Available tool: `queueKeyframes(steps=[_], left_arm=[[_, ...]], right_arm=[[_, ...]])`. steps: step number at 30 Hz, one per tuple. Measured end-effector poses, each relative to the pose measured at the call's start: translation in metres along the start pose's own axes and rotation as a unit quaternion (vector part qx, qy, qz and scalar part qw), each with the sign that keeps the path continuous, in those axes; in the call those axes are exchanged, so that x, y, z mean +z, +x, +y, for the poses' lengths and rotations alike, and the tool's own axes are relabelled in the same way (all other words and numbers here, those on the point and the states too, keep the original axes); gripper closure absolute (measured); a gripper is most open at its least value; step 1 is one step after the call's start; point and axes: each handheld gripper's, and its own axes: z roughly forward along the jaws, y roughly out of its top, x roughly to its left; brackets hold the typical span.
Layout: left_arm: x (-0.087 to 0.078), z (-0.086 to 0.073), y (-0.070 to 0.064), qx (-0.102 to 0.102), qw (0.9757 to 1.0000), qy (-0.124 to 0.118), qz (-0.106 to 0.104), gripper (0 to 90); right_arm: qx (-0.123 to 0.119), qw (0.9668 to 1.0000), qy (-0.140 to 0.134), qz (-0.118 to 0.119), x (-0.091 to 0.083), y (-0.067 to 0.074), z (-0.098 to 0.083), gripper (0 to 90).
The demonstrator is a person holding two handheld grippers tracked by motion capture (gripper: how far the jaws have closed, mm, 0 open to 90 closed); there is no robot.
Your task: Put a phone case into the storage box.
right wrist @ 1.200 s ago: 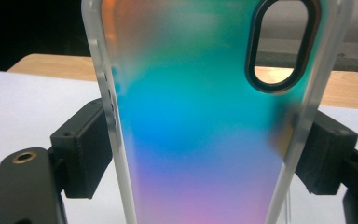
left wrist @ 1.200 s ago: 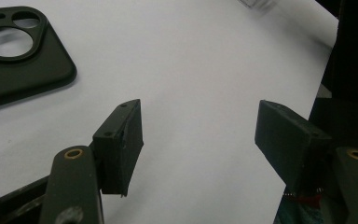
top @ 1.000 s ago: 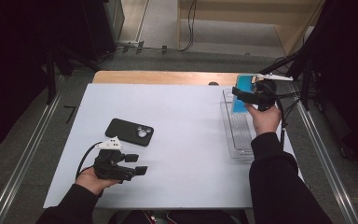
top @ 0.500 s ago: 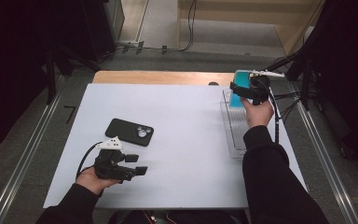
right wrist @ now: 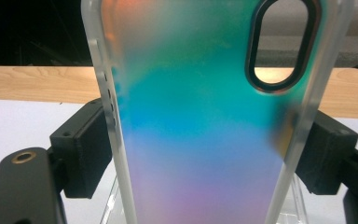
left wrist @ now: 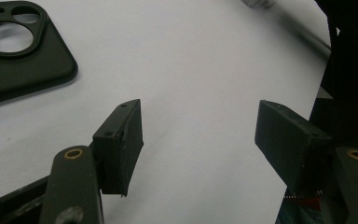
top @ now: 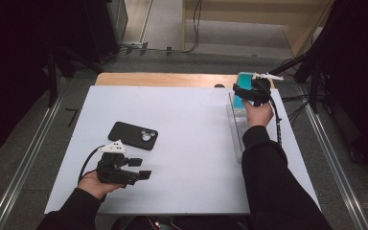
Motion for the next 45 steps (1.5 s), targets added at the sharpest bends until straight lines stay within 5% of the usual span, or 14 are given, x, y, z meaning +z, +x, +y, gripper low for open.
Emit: queueKeyframes(steps=[5,10,45], left_arm=[[0.0,0.0,0.0,0.001,1.0,0.001,0.002,32.8],[0.0,0.0,0.0,0.001,1.0,0.001,-0.001,32.8],[0.001,0.001,0.0,0.001,1.0,0.001,-0.001,32.8]], right_arm=[[0.009,0.9999,0.01,-0.006,0.007,0.001,-0.004,15.2],[-0.015,0.9994,0.017,-0.025,0.014,0.005,-0.004,15.1],[-0.02,0.9991,0.036,-0.001,0.015,0.005,-0.003,0.9]])
